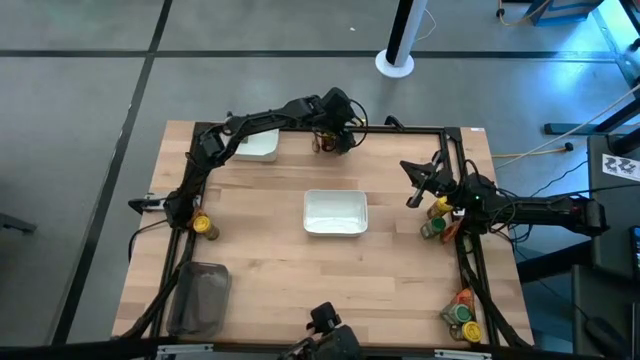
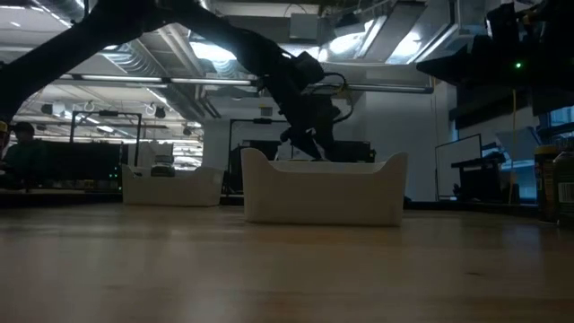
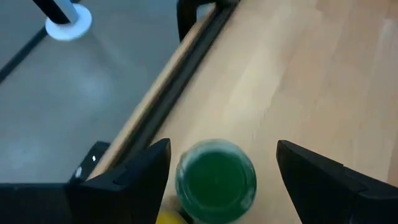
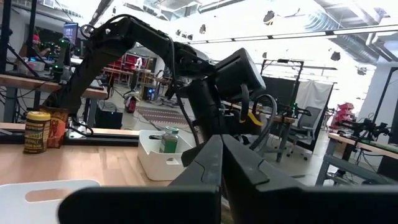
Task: Sort spices by type
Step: Put the green seasoning bottle into the top white bin
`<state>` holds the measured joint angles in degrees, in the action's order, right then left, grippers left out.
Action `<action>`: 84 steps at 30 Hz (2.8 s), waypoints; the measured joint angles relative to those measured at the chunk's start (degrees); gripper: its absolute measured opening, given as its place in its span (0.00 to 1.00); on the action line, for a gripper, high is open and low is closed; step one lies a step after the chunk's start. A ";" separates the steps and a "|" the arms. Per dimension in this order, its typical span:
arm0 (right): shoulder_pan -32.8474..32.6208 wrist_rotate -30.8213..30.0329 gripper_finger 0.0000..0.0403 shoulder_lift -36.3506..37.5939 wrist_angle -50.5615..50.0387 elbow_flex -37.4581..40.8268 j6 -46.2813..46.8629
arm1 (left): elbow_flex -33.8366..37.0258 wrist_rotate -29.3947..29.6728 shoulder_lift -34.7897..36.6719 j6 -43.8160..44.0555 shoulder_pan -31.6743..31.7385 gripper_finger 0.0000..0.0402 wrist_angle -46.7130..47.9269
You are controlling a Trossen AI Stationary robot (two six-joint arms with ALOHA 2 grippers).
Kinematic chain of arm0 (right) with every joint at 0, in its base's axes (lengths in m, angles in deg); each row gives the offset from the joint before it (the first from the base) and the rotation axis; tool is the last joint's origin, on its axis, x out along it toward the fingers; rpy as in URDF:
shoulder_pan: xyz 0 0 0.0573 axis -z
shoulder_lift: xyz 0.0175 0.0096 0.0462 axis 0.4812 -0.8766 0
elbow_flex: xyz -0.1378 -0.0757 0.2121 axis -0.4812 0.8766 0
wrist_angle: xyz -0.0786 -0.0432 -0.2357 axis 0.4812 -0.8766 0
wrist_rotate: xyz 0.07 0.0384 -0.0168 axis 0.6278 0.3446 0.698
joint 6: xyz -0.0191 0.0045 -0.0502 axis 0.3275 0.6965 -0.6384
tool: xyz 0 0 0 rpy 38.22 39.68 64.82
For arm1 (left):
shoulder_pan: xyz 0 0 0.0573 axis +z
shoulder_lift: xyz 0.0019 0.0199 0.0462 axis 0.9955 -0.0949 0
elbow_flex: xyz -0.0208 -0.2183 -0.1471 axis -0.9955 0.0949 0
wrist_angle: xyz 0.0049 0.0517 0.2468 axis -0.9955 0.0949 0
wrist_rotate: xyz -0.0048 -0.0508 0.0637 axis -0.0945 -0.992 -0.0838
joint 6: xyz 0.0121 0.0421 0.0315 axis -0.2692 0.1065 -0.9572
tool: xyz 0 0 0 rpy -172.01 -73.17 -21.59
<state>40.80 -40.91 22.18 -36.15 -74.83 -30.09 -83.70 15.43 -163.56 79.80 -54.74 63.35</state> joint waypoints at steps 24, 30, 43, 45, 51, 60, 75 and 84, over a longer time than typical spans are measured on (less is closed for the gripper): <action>-0.02 -0.09 0.03 0.00 -0.40 0.00 -0.04 | 2.29 0.41 -1.42 -0.16 -0.10 0.69 1.85; -0.02 -0.11 0.03 0.00 -0.41 0.00 -0.04 | 3.30 0.38 -1.44 0.07 -0.10 0.69 -0.64; -0.02 -0.15 0.03 0.00 -0.43 0.00 -0.04 | 3.28 0.38 -1.44 0.01 -0.12 0.45 -0.89; 0.00 -0.16 0.03 0.00 -0.45 0.00 -0.04 | 3.28 0.38 -1.44 -0.06 -0.21 0.45 -0.79; -0.02 -0.16 0.03 0.00 -0.63 0.00 -0.06 | 3.28 1.67 -1.44 -0.55 -0.67 0.45 -0.89; -0.04 -0.60 0.03 0.00 -0.78 0.00 -0.22 | 3.28 5.88 1.94 -0.52 -2.50 0.46 0.61; -0.02 -0.90 0.03 0.00 -0.89 0.00 -0.22 | 3.26 8.08 14.75 0.70 -2.70 0.45 9.10; 0.00 -0.86 0.03 0.00 -1.09 0.00 -0.22 | 3.23 10.05 23.74 1.61 -0.72 0.45 15.95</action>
<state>40.80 -41.77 22.18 -37.24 -74.83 -30.30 -80.47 25.48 -139.82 81.41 -55.47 79.30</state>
